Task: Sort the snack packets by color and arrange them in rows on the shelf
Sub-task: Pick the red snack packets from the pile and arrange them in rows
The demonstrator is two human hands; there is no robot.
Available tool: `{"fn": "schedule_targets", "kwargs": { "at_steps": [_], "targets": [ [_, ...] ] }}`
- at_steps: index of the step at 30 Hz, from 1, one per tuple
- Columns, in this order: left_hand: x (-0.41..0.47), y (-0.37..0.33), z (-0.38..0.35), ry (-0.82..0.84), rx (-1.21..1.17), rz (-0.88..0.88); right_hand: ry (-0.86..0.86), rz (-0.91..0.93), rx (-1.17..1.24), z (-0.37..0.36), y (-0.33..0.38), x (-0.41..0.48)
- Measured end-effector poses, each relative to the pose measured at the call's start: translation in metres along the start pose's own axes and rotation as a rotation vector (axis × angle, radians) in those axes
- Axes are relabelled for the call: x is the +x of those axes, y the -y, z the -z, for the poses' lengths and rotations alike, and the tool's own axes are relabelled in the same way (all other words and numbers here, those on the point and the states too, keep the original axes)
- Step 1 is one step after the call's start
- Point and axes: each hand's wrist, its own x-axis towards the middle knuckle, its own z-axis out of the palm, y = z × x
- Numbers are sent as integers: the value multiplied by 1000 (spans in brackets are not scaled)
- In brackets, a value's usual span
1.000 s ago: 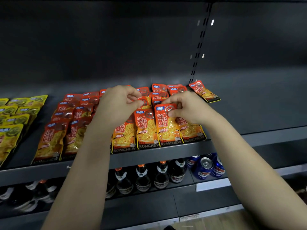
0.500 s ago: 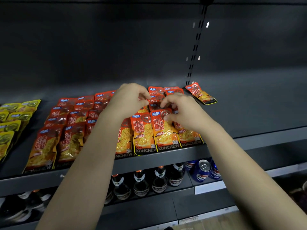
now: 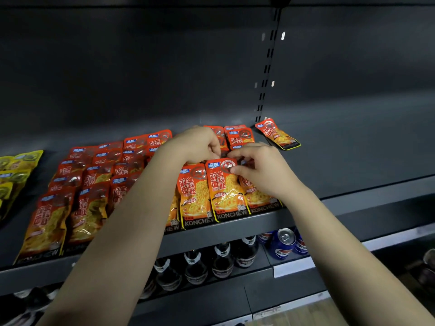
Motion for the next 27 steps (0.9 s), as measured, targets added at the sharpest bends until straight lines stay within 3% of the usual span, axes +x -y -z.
{"fn": "schedule_targets", "kwargs": {
  "at_steps": [9, 21, 27],
  "targets": [
    [9, 3, -3, 164, 35, 27, 1, -6, 28, 2, 1, 1],
    [14, 8, -5, 8, -31, 61, 10, -18, 39, -1, 3, 3],
    [-4, 28, 11, -109, -38, 121, -104, 0, 67, -2, 9, 4]
  ]
}}
